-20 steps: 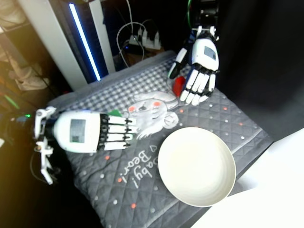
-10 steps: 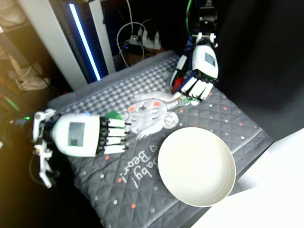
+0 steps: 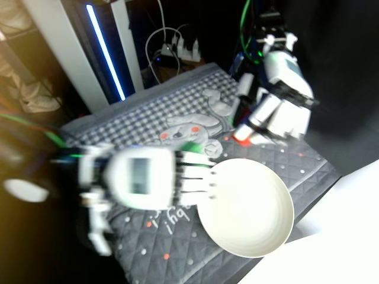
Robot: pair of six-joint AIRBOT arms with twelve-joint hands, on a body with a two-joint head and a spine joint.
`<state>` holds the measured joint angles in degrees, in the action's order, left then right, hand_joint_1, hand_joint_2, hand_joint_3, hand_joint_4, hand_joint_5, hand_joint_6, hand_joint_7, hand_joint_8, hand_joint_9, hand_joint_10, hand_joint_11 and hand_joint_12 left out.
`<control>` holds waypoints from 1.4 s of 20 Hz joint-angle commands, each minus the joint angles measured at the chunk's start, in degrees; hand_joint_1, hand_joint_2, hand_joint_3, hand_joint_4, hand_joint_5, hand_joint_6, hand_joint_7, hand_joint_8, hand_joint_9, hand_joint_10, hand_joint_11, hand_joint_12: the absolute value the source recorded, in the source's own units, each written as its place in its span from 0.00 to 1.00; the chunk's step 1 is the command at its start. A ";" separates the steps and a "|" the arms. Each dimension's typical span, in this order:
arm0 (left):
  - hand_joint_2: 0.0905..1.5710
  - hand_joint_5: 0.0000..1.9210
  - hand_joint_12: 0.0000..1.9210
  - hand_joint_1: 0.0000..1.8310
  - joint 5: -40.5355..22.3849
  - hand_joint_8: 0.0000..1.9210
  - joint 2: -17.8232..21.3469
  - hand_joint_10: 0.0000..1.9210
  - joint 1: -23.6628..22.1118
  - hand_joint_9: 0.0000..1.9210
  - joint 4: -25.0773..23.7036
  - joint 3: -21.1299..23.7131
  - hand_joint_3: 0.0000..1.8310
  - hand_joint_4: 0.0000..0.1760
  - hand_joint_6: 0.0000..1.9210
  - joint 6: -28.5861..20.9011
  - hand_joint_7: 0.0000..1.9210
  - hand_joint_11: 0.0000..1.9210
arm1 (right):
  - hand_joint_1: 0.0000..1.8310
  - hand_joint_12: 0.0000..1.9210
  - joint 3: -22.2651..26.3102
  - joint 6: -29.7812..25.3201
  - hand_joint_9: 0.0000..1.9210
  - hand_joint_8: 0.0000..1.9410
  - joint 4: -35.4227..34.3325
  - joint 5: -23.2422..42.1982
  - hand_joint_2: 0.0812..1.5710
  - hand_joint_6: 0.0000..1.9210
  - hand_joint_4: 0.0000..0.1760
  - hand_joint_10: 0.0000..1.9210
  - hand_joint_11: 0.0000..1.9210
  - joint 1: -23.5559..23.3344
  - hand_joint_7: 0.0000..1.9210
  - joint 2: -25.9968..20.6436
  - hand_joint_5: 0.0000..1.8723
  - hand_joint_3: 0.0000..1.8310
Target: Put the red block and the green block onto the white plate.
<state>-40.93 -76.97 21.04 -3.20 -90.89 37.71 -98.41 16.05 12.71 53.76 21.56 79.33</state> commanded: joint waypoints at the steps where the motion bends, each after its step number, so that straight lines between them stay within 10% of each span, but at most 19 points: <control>1: 0.67 0.51 0.54 0.68 -3.32 0.39 -0.62 0.08 -0.90 0.61 1.28 -1.11 0.00 0.00 0.50 -0.14 0.59 0.41 | 0.66 0.91 -1.82 0.54 0.38 0.72 -2.79 2.39 0.73 0.39 0.00 0.79 0.39 -0.75 0.43 -0.15 0.45 0.00; 3: 0.68 0.48 0.53 0.68 0.41 0.44 -3.70 0.04 -1.18 0.62 1.57 -4.96 0.00 0.00 0.52 -0.17 0.58 0.41 | 0.67 0.77 -5.56 0.56 0.43 0.69 -2.65 -1.66 0.71 0.38 0.00 0.57 0.38 -1.35 0.44 2.21 0.55 0.00; 4: 0.65 0.41 0.54 0.61 1.83 0.19 -4.81 0.01 -1.15 0.52 1.53 -6.14 0.00 0.00 0.20 -0.18 0.48 0.29 | 0.67 0.89 -6.26 0.56 0.38 0.74 -2.54 -2.51 0.75 0.48 0.00 0.71 0.34 -1.40 0.44 2.65 0.45 0.00; 7: 0.62 0.25 0.59 0.54 1.39 0.00 -3.74 0.00 -0.10 0.38 1.53 -4.73 0.00 0.00 0.00 -0.20 0.33 0.17 | 0.46 0.48 -5.27 0.47 0.23 0.06 -1.94 -2.27 0.65 0.02 0.02 0.13 0.11 -1.40 0.24 2.59 0.20 0.00; 10: 0.60 0.21 0.59 0.53 -0.43 0.00 -1.30 0.00 0.90 0.35 1.52 -2.09 0.00 0.02 0.00 -0.19 0.32 0.11 | 0.40 0.39 -3.10 0.47 0.15 0.00 -1.38 -0.40 0.64 0.00 0.55 0.00 0.00 -1.39 0.14 2.13 0.13 0.00; 16: 0.57 0.16 0.63 0.47 -10.45 0.00 10.83 0.00 5.02 0.27 -0.72 10.66 0.00 0.48 0.00 -0.07 0.23 0.02 | 0.42 0.47 6.47 0.47 0.14 0.00 -0.12 8.37 0.68 0.01 0.00 0.00 0.00 -1.36 0.15 -6.55 0.20 0.00; 17: 0.57 0.15 0.62 0.48 -13.36 0.00 14.20 0.00 6.93 0.26 -0.25 13.93 0.00 0.46 0.00 0.42 0.22 0.02 | 0.42 0.52 9.07 0.50 0.15 0.00 0.08 10.24 0.67 0.00 0.10 0.00 0.00 -1.27 0.14 -8.94 0.15 0.00; 18: 0.56 0.13 0.61 0.47 -16.88 0.00 17.30 0.00 9.09 0.23 0.92 17.04 0.00 0.41 0.00 1.12 0.19 0.00 | 0.36 0.61 11.37 0.50 0.19 0.00 0.11 12.04 0.61 0.00 0.51 0.02 0.03 -0.37 0.15 -11.13 0.08 0.00; 19: 0.56 0.13 0.57 0.47 -22.92 0.00 21.24 0.00 13.64 0.22 3.12 21.15 0.00 0.44 0.00 1.58 0.18 0.00 | 0.33 0.64 14.86 0.50 0.17 0.00 -1.66 16.45 0.59 0.00 0.47 0.01 0.00 3.63 0.14 -14.43 0.05 0.00; 21: 0.54 0.11 0.51 0.47 -31.39 0.00 25.01 0.00 20.14 0.18 6.11 25.72 0.00 0.47 0.00 2.21 0.15 0.00 | 0.37 0.51 19.10 1.58 0.11 0.00 -5.36 22.85 0.61 0.00 0.96 0.00 0.00 9.91 0.07 -18.07 0.00 0.00; 24: 0.52 0.10 0.47 0.48 -44.59 0.00 29.06 0.00 30.05 0.16 10.31 32.75 0.00 0.30 0.00 4.17 0.13 0.00 | 0.38 0.42 26.27 3.98 0.18 0.00 -13.36 35.02 0.65 0.00 1.00 0.01 0.00 22.66 0.12 -22.86 0.00 0.01; 27: 0.56 0.10 0.62 0.38 -54.15 0.00 29.02 0.00 37.27 0.16 14.29 35.91 0.01 0.37 0.00 4.63 0.12 0.00 | 0.32 0.30 30.89 3.98 0.14 0.00 -21.97 46.57 0.62 0.00 1.00 0.00 0.00 34.42 0.13 -23.41 0.01 0.00; 28: 0.65 0.06 0.55 0.26 -56.21 0.00 28.81 0.00 38.42 0.13 14.95 36.49 0.02 0.16 0.00 4.63 0.08 0.00 | 0.36 0.26 32.06 3.98 0.14 0.00 -24.01 47.23 0.56 0.00 1.00 0.00 0.00 36.39 0.13 -23.42 0.01 0.00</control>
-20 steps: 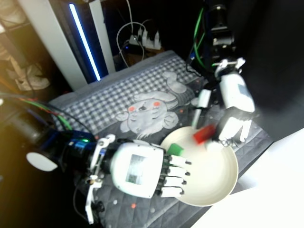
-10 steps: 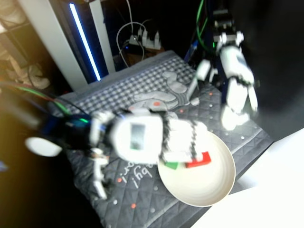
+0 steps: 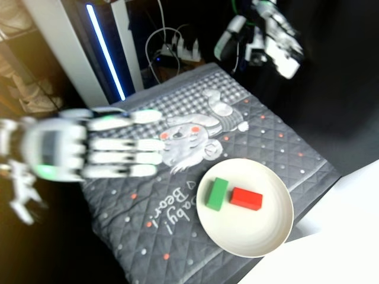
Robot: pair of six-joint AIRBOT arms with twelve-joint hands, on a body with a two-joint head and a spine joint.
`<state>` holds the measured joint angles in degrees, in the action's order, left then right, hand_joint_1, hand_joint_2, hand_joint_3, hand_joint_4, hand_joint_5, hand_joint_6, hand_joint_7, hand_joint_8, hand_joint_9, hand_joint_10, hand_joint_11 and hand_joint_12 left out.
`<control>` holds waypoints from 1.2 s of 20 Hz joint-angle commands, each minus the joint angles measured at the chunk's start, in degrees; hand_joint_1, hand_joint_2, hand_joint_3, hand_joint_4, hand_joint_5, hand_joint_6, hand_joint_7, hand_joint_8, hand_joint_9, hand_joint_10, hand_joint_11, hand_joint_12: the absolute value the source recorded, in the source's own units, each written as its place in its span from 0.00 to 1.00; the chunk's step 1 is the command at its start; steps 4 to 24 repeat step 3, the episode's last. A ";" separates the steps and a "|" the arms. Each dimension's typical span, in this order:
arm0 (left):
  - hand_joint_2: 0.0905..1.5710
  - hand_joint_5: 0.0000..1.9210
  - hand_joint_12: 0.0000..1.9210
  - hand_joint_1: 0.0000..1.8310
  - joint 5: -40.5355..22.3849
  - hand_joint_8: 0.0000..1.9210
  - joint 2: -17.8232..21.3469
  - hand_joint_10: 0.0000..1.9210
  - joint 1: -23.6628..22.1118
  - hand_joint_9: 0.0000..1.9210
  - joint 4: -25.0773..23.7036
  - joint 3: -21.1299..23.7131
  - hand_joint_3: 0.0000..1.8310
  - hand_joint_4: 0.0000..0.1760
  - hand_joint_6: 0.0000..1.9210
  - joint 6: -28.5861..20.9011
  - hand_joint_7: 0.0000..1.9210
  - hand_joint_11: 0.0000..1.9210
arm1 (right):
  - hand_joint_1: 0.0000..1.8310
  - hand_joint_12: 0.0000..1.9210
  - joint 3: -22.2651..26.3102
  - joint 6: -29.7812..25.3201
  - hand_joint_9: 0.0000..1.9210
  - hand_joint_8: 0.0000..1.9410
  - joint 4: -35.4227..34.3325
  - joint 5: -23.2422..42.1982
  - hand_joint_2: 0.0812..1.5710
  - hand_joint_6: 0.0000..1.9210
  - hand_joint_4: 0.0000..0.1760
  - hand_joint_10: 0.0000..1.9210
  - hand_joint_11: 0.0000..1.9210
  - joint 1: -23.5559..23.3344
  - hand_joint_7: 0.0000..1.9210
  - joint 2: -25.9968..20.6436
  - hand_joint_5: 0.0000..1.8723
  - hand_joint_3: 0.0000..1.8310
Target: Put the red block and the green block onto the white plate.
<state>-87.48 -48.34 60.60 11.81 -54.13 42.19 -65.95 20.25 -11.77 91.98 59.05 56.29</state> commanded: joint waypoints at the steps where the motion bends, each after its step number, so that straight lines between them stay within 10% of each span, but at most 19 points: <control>1: 0.69 0.04 0.46 0.19 -11.76 0.00 0.05 0.00 0.07 0.10 0.45 0.53 0.02 0.19 0.00 -0.14 0.06 0.00 | 0.35 0.21 0.48 -0.22 0.11 0.00 0.12 9.02 0.57 0.00 0.93 0.00 0.00 -0.07 0.11 -0.33 0.01 0.00; 3: 0.75 0.00 0.22 0.03 -11.77 0.00 -0.10 0.00 0.05 0.03 0.39 0.90 0.01 0.09 0.00 -0.40 0.01 0.00 | 0.31 0.24 0.46 -0.45 0.11 0.00 0.88 9.02 0.61 0.00 0.85 0.00 0.00 0.06 0.10 -0.14 0.00 0.00; 24: 0.75 0.00 0.22 0.03 -11.77 0.00 -0.10 0.00 0.05 0.03 0.39 0.90 0.01 0.09 0.00 -0.40 0.01 0.00 | 0.31 0.24 0.46 -0.45 0.11 0.00 0.88 9.02 0.61 0.00 0.85 0.00 0.00 0.06 0.10 -0.14 0.00 0.00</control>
